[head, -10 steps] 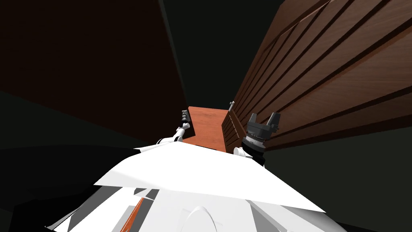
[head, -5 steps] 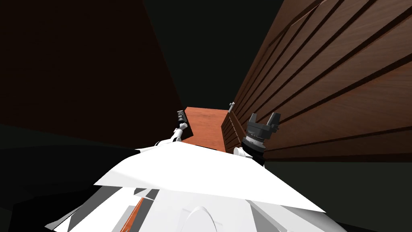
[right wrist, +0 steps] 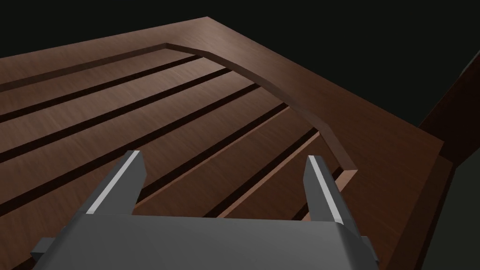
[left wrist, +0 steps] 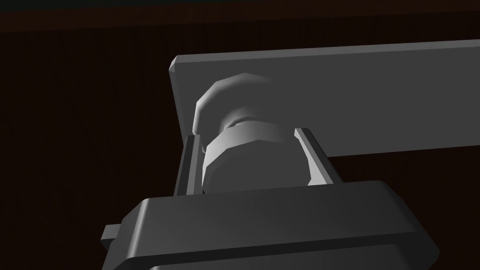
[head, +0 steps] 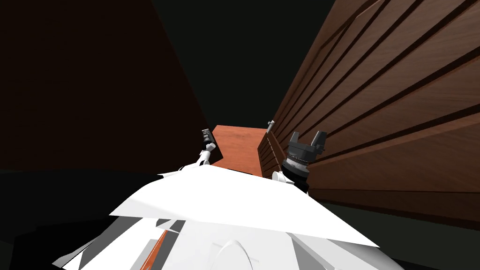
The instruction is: Push the door open
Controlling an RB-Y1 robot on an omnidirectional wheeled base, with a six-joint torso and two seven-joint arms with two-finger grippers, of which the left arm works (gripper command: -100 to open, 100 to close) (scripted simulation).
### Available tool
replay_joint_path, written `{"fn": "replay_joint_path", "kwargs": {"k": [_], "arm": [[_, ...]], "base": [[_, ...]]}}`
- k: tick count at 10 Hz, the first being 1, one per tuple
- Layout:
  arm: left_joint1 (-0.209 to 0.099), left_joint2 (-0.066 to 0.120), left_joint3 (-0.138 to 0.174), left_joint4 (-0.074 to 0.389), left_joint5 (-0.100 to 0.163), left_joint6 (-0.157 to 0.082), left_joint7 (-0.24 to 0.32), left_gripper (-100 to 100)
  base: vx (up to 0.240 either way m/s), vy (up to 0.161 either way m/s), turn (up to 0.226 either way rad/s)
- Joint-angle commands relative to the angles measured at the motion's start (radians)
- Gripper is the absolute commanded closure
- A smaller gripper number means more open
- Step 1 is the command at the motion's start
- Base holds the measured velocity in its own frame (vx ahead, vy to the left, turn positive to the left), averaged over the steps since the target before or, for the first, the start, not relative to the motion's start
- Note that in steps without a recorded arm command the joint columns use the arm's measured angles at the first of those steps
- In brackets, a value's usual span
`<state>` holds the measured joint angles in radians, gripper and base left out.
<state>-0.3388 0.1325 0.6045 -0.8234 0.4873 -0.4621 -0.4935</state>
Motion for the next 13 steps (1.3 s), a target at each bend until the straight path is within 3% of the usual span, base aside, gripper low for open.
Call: {"fn": "replay_joint_path", "kwargs": {"k": [1,8,9,13], "arm": [[0.011,0.015,0.032,0.002,0.029,-0.009,-0.023,100],[0.047,0.027,0.115,-0.045,0.101,-0.005,-0.099,100],[0.049,0.025,0.104,-0.039,0.093,-0.005,-0.086,100],[0.053,0.030,0.166,-0.047,0.127,-0.020,-0.131,100]], "base": [[0.124,0.000,-0.095],[0.162,0.005,-0.023],[0.071,0.014,0.019],[0.175,0.058,0.021]]}}
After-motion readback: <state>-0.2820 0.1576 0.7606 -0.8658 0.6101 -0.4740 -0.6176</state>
